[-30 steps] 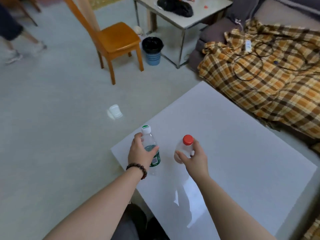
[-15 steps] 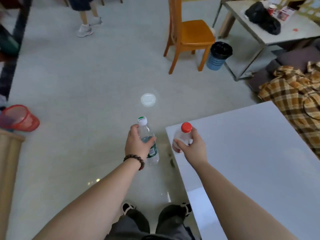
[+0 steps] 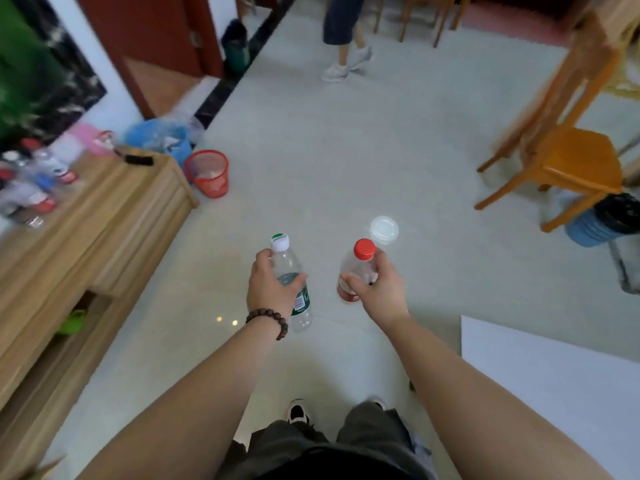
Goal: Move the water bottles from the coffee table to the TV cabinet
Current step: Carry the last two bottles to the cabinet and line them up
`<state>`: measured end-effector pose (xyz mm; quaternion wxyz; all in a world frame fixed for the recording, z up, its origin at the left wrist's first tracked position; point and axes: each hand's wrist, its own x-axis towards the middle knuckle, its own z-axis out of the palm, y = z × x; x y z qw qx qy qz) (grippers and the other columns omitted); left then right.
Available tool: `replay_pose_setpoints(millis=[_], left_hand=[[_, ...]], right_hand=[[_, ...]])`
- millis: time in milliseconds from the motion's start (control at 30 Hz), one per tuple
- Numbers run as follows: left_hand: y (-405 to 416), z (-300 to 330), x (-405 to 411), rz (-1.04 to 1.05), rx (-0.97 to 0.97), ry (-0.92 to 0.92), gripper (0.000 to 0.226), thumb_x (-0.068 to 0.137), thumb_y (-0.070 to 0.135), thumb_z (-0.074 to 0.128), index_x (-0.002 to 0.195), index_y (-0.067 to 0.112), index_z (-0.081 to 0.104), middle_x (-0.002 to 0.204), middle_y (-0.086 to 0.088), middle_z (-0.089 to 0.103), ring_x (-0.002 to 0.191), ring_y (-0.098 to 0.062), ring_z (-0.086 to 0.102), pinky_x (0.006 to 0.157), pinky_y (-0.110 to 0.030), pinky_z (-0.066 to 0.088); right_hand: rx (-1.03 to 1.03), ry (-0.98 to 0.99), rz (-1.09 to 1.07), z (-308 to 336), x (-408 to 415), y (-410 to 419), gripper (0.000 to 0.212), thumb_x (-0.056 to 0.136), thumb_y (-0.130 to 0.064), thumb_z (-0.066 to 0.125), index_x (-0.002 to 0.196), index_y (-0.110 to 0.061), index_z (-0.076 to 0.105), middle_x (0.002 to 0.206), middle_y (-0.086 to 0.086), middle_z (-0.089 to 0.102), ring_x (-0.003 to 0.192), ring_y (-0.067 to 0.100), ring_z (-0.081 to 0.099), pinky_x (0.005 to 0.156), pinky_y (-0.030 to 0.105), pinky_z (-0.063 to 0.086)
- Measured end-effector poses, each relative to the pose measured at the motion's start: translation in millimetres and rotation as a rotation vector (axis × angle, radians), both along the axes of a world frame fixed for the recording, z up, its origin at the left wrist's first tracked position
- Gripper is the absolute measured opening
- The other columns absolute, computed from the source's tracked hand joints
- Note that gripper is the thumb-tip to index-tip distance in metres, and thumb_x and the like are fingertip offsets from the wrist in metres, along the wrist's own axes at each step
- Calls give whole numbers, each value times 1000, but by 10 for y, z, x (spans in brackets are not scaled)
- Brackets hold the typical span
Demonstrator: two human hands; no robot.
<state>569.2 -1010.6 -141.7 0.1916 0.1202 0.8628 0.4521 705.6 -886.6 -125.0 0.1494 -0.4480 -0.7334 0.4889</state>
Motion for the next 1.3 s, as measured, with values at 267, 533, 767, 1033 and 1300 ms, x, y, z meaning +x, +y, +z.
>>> replay_pose_setpoints(millis=[267, 533, 767, 1033, 1300], left_hand=[[-581, -142, -851, 312, 5, -23, 63, 72, 28, 77, 125, 21, 43, 122, 1, 53, 109, -24, 56, 88, -32, 46], [-518, -296, -1884, 571, -1, -72, 66, 71, 36, 76, 126, 24, 40, 128, -1, 51, 115, -26, 53, 95, -48, 49], [30, -132, -3083, 778, -3, -19, 67, 73, 37, 75, 127, 27, 38, 128, 1, 55, 116, -24, 54, 93, -47, 49], [508, -15, -3921, 921, -22, 3, 68, 73, 32, 76, 129, 26, 38, 126, 2, 54, 111, -24, 56, 91, -44, 51], [392, -199, -4509, 1068, -59, -15, 67, 74, 29, 76, 130, 24, 39, 124, 2, 51, 114, -24, 52, 92, -46, 50]], right_hand=[[52, -28, 311, -96, -1307, -173, 63, 77, -31, 74, 132, -23, 45, 119, 1, 60, 109, 19, 55, 89, 28, 42], [80, -60, 520, -287, -2730, 128, 69, 76, -41, 74, 136, -25, 43, 131, 0, 58, 120, 23, 55, 103, 41, 46], [82, -43, 731, -229, -4132, 914, 63, 75, -38, 75, 130, -27, 46, 122, -2, 61, 114, 20, 56, 92, 34, 46], [62, -26, 897, -200, -5333, 1358, 60, 74, -37, 76, 126, -28, 49, 116, -2, 63, 110, 18, 57, 86, 30, 46], [18, -38, 1052, -382, -6185, 1095, 55, 75, -33, 76, 122, -23, 51, 109, -4, 59, 103, 14, 53, 87, 28, 42]])
